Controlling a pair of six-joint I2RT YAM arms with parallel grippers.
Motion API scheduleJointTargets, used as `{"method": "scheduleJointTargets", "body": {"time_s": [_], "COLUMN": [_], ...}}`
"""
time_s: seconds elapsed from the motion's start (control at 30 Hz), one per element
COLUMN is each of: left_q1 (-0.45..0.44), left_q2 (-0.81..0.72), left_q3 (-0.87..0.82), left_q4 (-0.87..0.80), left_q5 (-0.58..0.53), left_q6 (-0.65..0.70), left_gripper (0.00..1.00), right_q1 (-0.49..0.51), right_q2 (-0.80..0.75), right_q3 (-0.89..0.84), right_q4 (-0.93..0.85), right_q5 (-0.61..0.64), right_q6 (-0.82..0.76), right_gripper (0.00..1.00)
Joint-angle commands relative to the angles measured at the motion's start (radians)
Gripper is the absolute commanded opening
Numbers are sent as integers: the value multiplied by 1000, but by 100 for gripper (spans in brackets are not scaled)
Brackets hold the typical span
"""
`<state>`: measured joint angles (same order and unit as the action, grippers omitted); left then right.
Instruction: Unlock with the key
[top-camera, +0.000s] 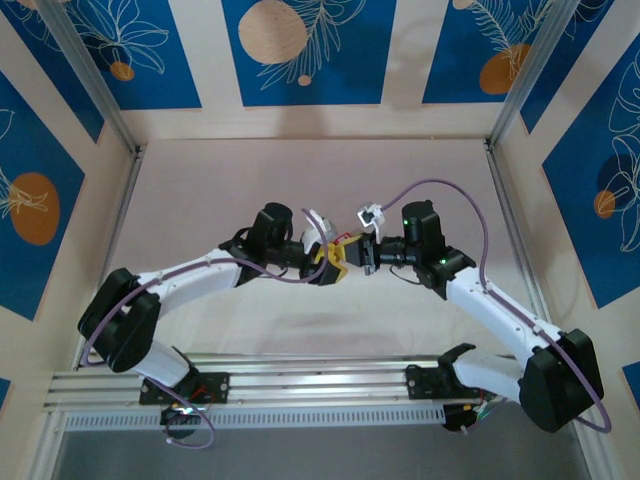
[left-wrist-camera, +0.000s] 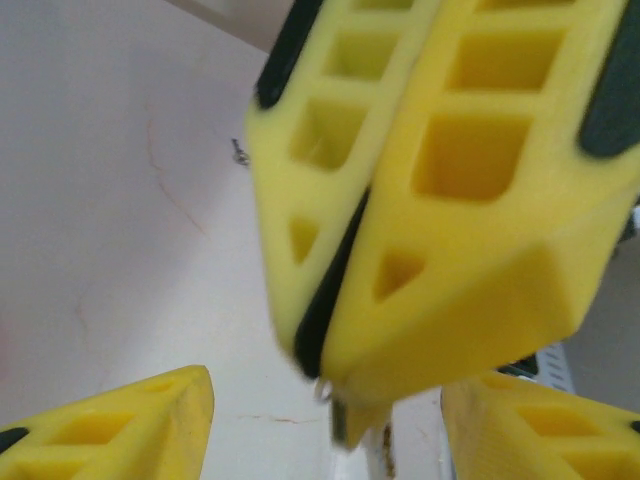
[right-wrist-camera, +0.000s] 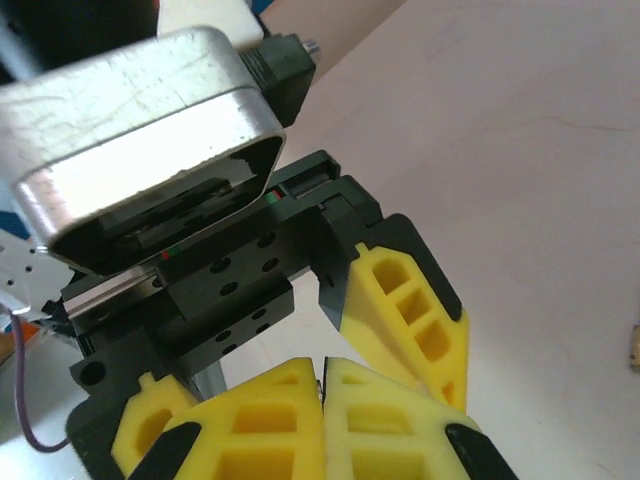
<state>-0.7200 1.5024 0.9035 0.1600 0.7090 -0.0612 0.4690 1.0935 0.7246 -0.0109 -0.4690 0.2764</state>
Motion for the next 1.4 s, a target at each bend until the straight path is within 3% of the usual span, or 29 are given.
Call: {"method": "scheduleJointTargets", "body": {"time_s": [0.0,0.2,0.27,0.3,0.4,0.53,0.67,0.87,1.07,1.37], "left_q1": [10,10,10,10,16,32,37,52,56,47], "left_q2": [-36,-42,-51,-53,-20,117,273,514,631,692], "left_q3": [-5,22,12,-3,13,152,302,560,658,690], "left_q4": [-33,-96,-65,-30,7,-77,-142,-236,-257,-309], "left_q5": [-124,-411,-540,-600,-675,-635,-634,-442,-359,-367], "left_q6": [34,8,4,9,27,35,4,-96,-203,-349], "left_gripper": [64,68,81,96,100,100,93,64,68,68], "right_q1": [-9,-13,-16,-19,-25,-26,-26,-36,-44,-45], "right_q2": [-40,-68,-79,-84,-97,-126,-154,-203,-261,-331], "right_q3": [26,25,15,10,-7,-33,-54,-83,-114,-207], "right_q4": [-11,-35,-45,-51,-62,-68,-92,-146,-180,-75], "right_q5": [134,378,426,449,476,514,550,633,690,833], "right_q6": [26,47,52,54,59,75,81,111,139,172], "right_gripper": [2,1,1,1,0,0,0,0,0,0]}}
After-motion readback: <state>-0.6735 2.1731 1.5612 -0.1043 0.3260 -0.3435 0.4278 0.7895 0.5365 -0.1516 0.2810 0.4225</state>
